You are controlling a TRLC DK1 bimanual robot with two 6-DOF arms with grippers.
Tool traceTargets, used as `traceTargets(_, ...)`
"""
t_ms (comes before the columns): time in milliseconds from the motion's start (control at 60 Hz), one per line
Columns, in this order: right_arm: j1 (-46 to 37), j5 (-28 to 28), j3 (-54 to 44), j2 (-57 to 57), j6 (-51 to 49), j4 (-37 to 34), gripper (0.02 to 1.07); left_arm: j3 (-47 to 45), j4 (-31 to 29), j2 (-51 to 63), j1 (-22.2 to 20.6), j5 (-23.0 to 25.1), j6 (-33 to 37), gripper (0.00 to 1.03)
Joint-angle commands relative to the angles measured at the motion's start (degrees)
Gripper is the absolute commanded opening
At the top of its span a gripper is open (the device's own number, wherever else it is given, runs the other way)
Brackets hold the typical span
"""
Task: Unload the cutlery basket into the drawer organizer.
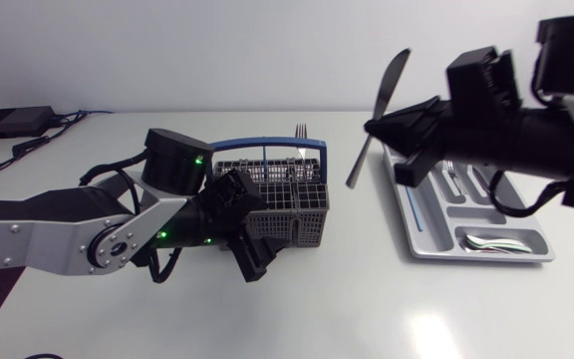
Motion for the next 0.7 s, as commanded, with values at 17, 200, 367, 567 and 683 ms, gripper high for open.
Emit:
traceTargets(17, -7.0, -2.8, 4.0, -2.1, -3.3, -4.4, 0.08, 0.4, -0.6, -2.6, 0.8, 0.4, -0.2, 0.94)
traceTargets(200, -24.4, -11.2, 5.4, -1.9, -9.1, -10.6, 0.08, -1.1, -1.4, -5.0, 0.9, 0.3, 0.1, 0.95)
traceTargets(367, -38.0, -15.3, 6.9, 3.2, -14.4, -12.6, 0.08, -2.4, -1.6, -6.8, 1.4, 0.2, 1.2, 0.95)
traceTargets(567, -49.8, -16.0, 11.0, 13.3, -18.2, -13.1, 0.08, -3.2, -2.0, -8.2, 3.3, 0.2, 1.9, 0.95)
traceTargets(683, -52.4, -13.3, 14.0, 19.6, -19.4, -14.1, 0.08, -3.5, -2.1, -8.6, 3.6, 0.2, 2.3, 0.95)
